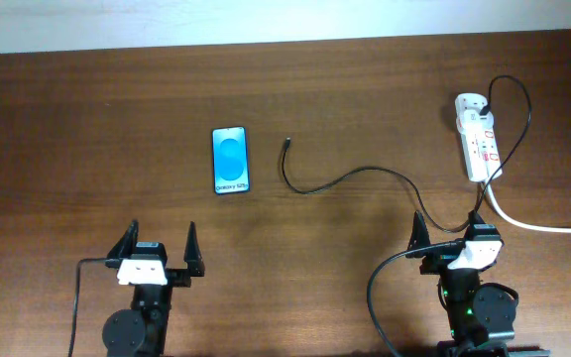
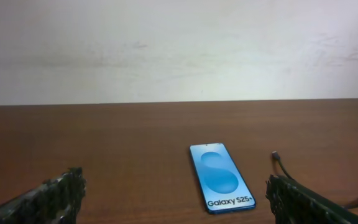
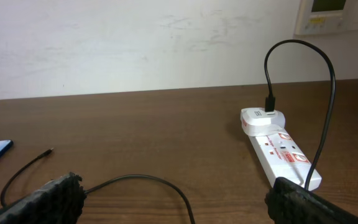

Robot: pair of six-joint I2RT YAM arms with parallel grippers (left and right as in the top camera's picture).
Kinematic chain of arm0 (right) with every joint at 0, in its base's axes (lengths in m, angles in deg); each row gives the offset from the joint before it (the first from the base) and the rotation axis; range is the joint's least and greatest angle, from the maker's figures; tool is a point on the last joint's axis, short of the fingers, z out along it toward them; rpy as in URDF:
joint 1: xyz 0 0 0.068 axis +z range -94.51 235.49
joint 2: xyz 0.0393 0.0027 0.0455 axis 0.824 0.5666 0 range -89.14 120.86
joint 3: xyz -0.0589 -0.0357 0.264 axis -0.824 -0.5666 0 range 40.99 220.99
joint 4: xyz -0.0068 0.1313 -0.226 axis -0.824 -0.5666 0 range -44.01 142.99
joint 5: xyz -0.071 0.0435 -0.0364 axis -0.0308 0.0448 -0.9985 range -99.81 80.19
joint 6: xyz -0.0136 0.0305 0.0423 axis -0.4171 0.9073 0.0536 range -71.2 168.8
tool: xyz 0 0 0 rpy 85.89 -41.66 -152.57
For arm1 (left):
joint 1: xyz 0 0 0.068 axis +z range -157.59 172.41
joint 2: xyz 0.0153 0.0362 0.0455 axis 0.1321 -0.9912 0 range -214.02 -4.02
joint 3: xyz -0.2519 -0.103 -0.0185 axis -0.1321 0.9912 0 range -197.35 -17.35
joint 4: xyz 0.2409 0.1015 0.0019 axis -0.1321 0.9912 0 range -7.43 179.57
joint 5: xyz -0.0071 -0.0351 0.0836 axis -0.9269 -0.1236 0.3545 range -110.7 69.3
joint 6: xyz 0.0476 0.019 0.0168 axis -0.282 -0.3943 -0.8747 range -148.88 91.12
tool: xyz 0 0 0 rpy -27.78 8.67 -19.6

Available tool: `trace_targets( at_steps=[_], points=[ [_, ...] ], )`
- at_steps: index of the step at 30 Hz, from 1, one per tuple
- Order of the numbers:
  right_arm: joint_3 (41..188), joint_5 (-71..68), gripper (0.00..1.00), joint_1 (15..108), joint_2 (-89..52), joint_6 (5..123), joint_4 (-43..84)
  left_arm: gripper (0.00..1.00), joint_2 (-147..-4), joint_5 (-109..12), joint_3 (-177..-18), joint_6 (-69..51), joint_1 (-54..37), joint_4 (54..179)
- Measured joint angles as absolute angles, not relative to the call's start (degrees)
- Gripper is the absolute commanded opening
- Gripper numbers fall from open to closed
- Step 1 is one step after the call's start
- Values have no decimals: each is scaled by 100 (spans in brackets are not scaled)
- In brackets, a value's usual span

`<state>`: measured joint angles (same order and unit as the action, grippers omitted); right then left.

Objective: Plug charger to phone and switch on socket

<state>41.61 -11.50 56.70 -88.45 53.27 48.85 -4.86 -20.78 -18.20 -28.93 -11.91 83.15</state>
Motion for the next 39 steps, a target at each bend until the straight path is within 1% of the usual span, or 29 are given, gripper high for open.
trace_targets(
  at_steps=[5, 8, 12, 18, 22, 23, 24, 25, 27, 31, 32, 33, 34, 37, 39],
  points=[
    [4161, -1150, 98, 5670, -8845, 5325, 4885, 99, -502, -2253, -1857, -2891, -1191, 8317],
    [4161, -1150, 98, 5670, -8845, 5329, 4885, 99, -843, -2353, -2311, -2893, -1191, 8313],
    [4161, -1150, 98, 5670, -8845, 5329, 4885, 99, -1872, -2535, -3356, -2893, -1191, 8311],
    [4161, -1148, 98, 5670, -8845, 5329, 4885, 99, -3673, -2854, -5192, -2909, -1191, 8732],
    [4161, -1150, 98, 5670, -8845, 5327, 4885, 99, -5413, -3455, -6733, -2913, -1189, 9664],
    [4161, -1152, 98, 5670, -8849, 5325, 4887, 99, -5695, -3514, -7061, -2915, -1189, 10068],
    [4161, -1150, 98, 5670, -8840, 5325, 4885, 99, -6335, -3575, -7924, -2917, -1191, 10752],
    [4161, -1150, 98, 5670, -8845, 5327, 4887, 99, -6635, -3580, -8276, -2926, -1189, 11038],
    [4161, -1150, 98, 5670, -8845, 5331, 4885, 99, -7616, -3571, -9684, -3000, -1174, 12831],
    [4161, -1150, 98, 5670, -8845, 5329, 4885, 99, -8554, -3427, -9977, -3175, -1174, 13237],
    [4161, -1150, 98, 5670, -8845, 5329, 4885, 96, -8720, -3542, -9977, -3195, -1174, 13215],
    [4161, -1150, 98, 5670, -8845, 5329, 4887, 90, -8783, -3621, -9977, -3195, -1174, 13121],
    [4161, -1150, 98, 5670, -8845, 5329, 4885, 92, -8788, -3689, -9977, -3193, -1174, 13021],
    [4161, -1150, 98, 5670, -8845, 5325, 4885, 95, -8792, -3538, -10182, -2701, -1174, 13005],
    [4161, -1150, 98, 5670, -8845, 5327, 4885, 97, -9052, -3503, -10881, -2535, -1176, 13364]
  ],
)
